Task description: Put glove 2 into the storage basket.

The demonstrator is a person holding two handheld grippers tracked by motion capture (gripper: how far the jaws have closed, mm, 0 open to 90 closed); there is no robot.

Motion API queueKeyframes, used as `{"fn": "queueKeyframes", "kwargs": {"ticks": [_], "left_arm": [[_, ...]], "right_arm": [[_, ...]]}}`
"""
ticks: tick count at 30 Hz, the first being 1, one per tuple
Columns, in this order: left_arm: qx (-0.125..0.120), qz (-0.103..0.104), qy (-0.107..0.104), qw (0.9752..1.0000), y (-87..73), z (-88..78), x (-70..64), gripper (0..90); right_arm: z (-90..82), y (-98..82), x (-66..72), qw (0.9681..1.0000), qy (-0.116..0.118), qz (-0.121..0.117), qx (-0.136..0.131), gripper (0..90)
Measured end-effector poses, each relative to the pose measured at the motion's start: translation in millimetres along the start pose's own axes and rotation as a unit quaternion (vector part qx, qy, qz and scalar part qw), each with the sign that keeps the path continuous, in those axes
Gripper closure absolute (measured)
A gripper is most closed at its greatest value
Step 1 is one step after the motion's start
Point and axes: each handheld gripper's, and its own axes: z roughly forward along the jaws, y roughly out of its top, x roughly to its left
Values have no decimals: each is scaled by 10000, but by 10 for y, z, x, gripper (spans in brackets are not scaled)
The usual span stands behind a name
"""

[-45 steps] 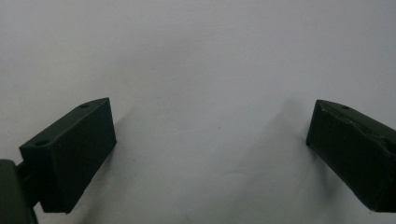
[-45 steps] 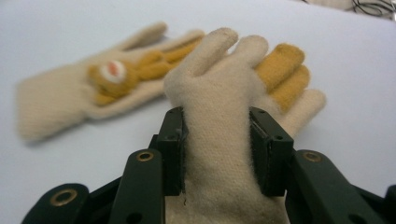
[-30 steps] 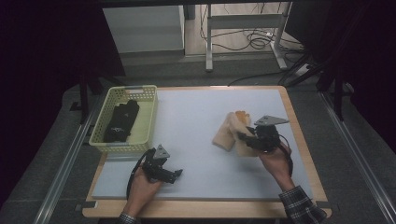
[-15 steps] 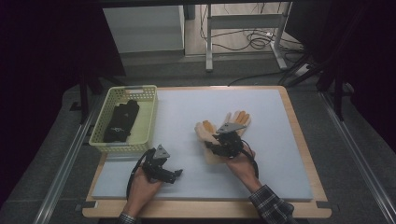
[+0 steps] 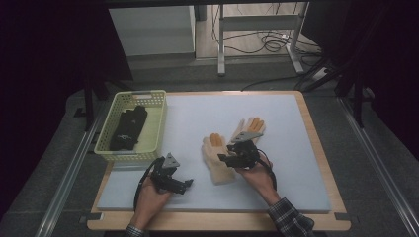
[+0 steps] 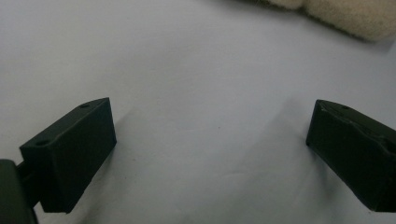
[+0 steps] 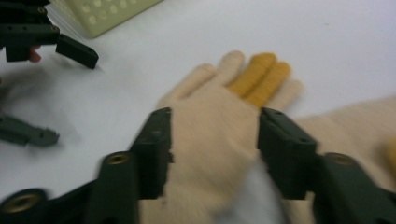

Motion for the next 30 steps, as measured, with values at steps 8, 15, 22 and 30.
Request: {"fn": "queueKeyframes", "kwargs": {"ticks": [8,15,22,30], "left_arm": [[0,-12,-4,10000,0,1,-2,15],[1,-10,-4,10000,0,0,-1,15],[-1,-12,-3,10000,-1,0,-2,15],[1,-11,-3,10000,-1,0,-2,15]], "right_arm": [[-157,-374,-92,9992,-144,-114,364,770],[-76,-476,43,9989,178,-156,410,771],[-24,-413,143,9989,248,-263,300,731],[-201,-385,-208,9995,-250,173,91,658]]}}
